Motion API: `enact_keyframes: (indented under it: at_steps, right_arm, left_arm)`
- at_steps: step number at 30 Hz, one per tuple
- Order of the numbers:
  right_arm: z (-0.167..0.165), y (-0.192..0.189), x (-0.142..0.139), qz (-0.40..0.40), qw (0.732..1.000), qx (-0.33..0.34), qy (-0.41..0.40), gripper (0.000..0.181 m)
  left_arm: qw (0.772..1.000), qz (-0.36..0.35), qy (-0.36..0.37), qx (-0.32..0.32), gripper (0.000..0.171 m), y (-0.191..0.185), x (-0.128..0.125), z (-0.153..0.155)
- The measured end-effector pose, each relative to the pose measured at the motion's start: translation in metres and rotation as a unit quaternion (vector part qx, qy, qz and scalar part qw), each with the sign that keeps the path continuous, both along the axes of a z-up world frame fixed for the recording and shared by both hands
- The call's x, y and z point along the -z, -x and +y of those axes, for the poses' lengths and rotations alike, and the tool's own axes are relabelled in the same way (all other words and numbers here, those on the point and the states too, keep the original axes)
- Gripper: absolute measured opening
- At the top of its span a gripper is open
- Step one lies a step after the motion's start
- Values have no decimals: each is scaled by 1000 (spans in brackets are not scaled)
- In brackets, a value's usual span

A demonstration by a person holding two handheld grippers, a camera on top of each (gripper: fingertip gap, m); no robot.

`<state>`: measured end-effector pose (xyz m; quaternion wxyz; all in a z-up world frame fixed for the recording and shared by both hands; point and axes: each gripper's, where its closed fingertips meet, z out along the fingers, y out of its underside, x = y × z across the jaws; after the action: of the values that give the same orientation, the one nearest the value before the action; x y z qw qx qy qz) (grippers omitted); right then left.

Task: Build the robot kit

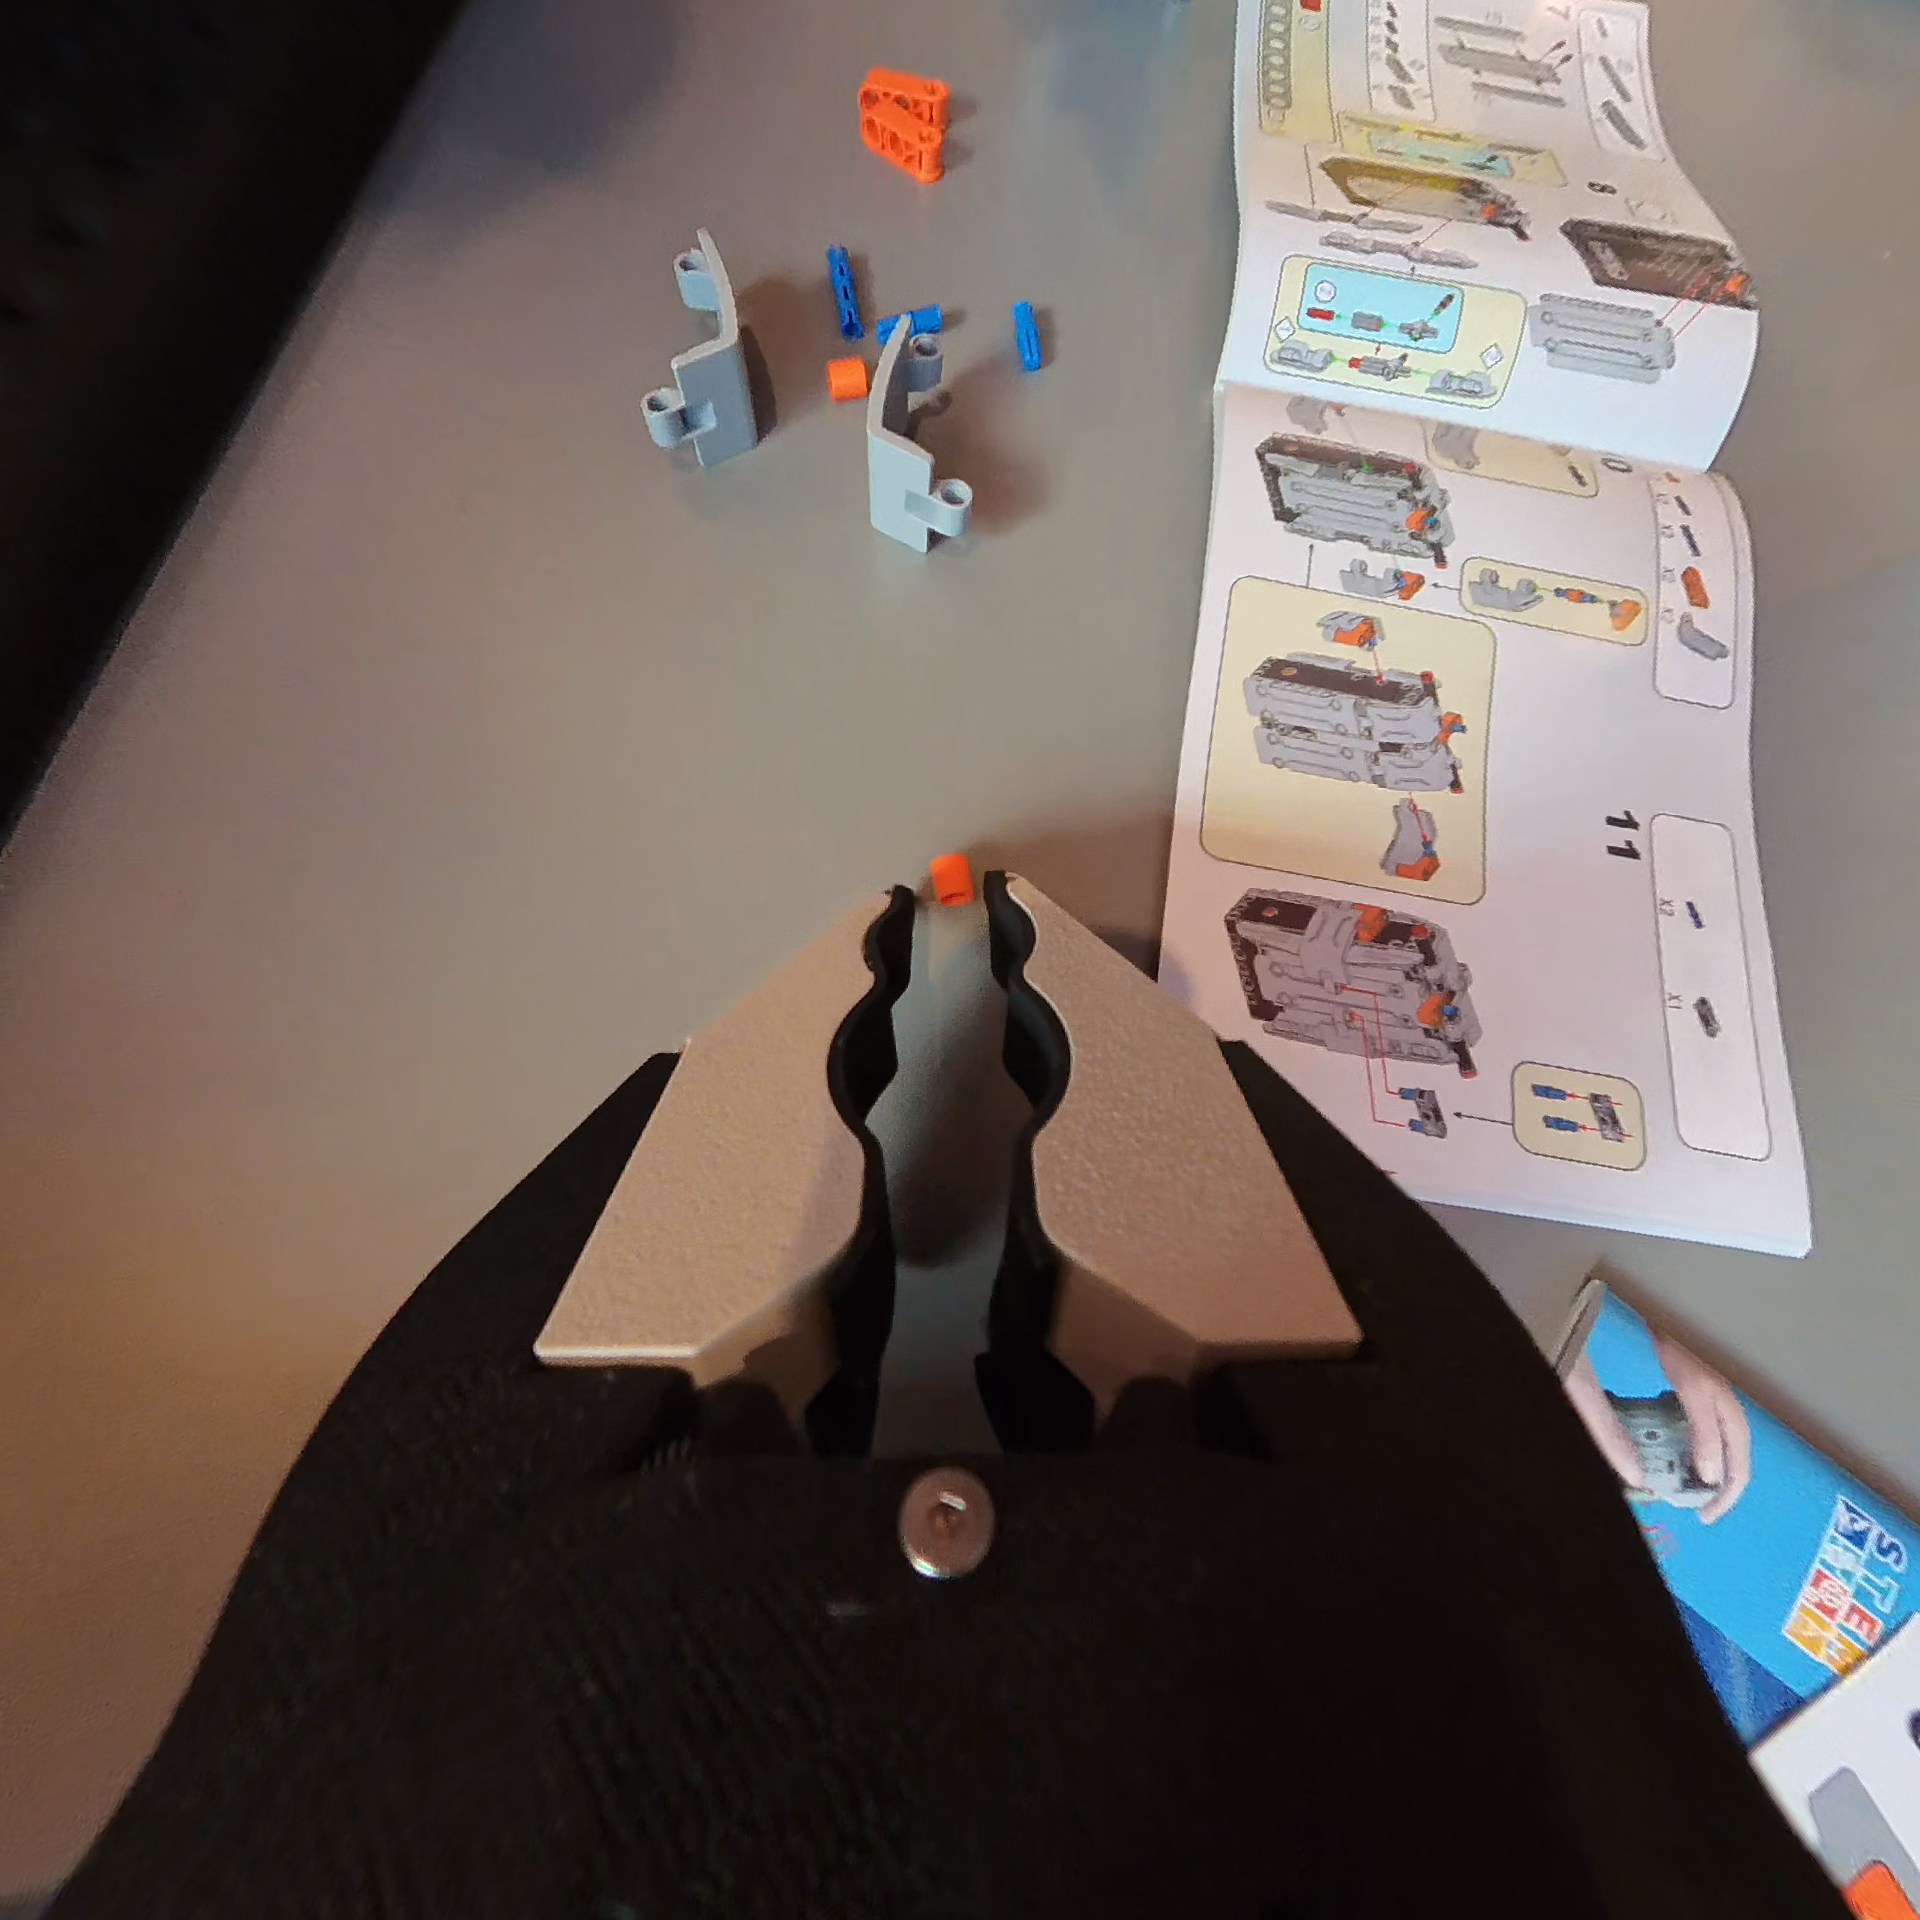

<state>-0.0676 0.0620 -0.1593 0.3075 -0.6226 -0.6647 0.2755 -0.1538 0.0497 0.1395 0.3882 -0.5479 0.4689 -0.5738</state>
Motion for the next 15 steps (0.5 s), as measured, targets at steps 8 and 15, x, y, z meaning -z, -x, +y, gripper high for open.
enact_keyframes:
  at_steps: [8, 15]
  right_arm:
    - [-1, 2, 3, 12, 1000, 7, 16, 5]
    - [-7, -53, -3, -242, 965, -17, -102, 5]
  left_arm:
    - [1000, 10, 7, 3, 3, -3, 4, 0]
    - [1000, 11, 5, -10, 3, 4, 3, 3]
